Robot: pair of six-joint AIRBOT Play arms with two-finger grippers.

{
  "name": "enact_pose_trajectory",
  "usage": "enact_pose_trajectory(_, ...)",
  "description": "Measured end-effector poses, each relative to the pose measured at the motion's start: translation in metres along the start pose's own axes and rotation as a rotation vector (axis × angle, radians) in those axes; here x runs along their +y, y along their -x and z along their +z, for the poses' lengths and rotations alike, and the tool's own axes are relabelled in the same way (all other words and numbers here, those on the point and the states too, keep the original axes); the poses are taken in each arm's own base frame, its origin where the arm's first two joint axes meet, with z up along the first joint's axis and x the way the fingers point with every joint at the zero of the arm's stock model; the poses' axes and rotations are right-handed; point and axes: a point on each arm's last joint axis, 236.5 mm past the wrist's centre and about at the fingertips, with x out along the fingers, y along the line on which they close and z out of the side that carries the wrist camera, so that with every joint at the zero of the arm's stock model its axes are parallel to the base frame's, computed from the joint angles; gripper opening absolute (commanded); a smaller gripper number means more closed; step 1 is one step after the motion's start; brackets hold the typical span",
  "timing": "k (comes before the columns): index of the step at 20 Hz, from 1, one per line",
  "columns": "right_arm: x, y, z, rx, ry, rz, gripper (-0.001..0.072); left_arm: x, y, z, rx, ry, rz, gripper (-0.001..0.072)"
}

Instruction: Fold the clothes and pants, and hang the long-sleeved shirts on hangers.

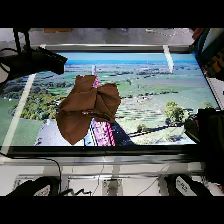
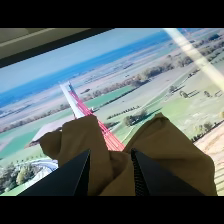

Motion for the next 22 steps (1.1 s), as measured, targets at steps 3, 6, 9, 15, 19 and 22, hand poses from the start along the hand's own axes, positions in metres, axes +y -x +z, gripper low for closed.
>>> enact_pose_trajectory(3, 0.000, 0.000, 0.012, -0.053, -0.001, 0.000, 0.0037, 0.000, 0.000, 0.000, 0.000, 0.000, 0.000, 0.0282)
enact_pose_trajectory(6, 0.013, 0.000, 0.025, -0.103, -0.026, 0.055, 0.0037, 0.000, 0.000, 0.000, 0.000, 0.000, 0.000, 0.0282)
enact_pose_trajectory(9, 0.054, -0.007, 0.028, -0.106, 0.003, 0.215, 0.0037, 0.000, 0.000, 0.000, 0.000, 0.000, 0.000, 0.0282)
enact_pose_trajectory(15, 0.205, 0.001, -0.053, 0.049, 0.457, 0.682, 0.0037, 0.000, -0.001, -0.001, 0.002, 0.002, -0.002, 0.0282)
enact_pose_trajectory(19, 0.293, 0.015, -0.135, 0.066, 0.908, 0.870, 0.0100, 0.000, -0.001, -0.001, 0.002, 0.003, -0.003, 0.0282)
enact_pose_trajectory(22, 0.342, 0.010, -0.184, 0.013, 1.148, 0.915, 0.0513, 0.000, -0.001, -0.001, 0.002, 0.003, -0.003, 0.0283)
